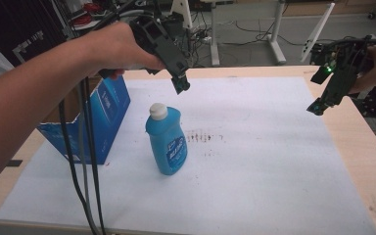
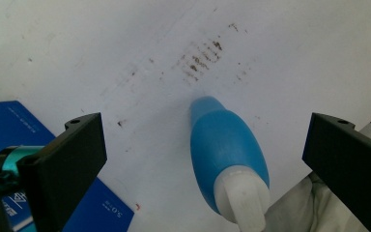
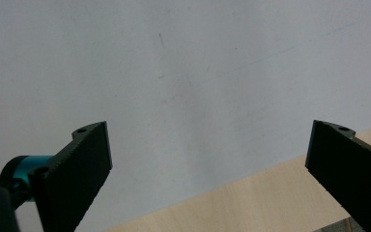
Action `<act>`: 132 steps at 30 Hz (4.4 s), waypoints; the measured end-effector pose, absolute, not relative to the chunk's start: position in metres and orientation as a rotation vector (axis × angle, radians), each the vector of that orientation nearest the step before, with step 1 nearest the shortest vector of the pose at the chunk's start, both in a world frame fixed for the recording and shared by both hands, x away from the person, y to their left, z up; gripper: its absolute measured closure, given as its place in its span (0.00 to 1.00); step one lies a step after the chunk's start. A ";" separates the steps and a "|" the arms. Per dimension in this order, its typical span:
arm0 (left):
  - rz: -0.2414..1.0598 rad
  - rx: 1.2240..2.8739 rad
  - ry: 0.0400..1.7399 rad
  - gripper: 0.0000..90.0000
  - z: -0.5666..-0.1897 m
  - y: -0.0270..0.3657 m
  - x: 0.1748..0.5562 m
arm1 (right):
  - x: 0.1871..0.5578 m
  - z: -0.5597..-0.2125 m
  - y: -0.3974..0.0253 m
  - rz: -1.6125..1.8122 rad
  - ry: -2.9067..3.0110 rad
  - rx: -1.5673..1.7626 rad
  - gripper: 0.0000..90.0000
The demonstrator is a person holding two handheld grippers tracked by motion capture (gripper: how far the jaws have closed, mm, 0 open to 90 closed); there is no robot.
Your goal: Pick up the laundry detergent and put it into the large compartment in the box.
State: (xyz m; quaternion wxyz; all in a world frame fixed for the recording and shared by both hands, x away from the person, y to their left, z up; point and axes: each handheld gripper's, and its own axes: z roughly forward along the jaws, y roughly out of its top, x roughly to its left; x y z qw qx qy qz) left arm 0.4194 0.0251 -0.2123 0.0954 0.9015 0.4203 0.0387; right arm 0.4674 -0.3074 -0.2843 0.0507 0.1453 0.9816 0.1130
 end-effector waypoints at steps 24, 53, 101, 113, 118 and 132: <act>0.112 2.611 1.392 0.02 -0.222 0.024 0.398 | 0.462 -0.282 -0.307 0.349 2.976 0.431 0.02; 0.034 2.602 1.482 0.02 -0.242 0.028 0.392 | 0.460 -0.284 -0.307 0.346 2.978 0.428 0.02; 0.065 2.573 1.504 0.03 -0.284 0.031 0.381 | 0.461 -0.291 -0.305 0.344 2.988 0.424 0.02; 0.072 2.574 1.511 0.06 -0.290 0.029 0.381 | 0.462 -0.292 -0.304 0.338 2.994 0.429 0.02; 0.075 2.578 1.509 0.10 -0.291 0.029 0.381 | 0.462 -0.292 -0.303 0.340 2.994 0.421 0.02; 0.087 2.576 1.518 0.17 -0.292 0.030 0.381 | 0.463 -0.293 -0.302 0.342 2.995 0.426 0.02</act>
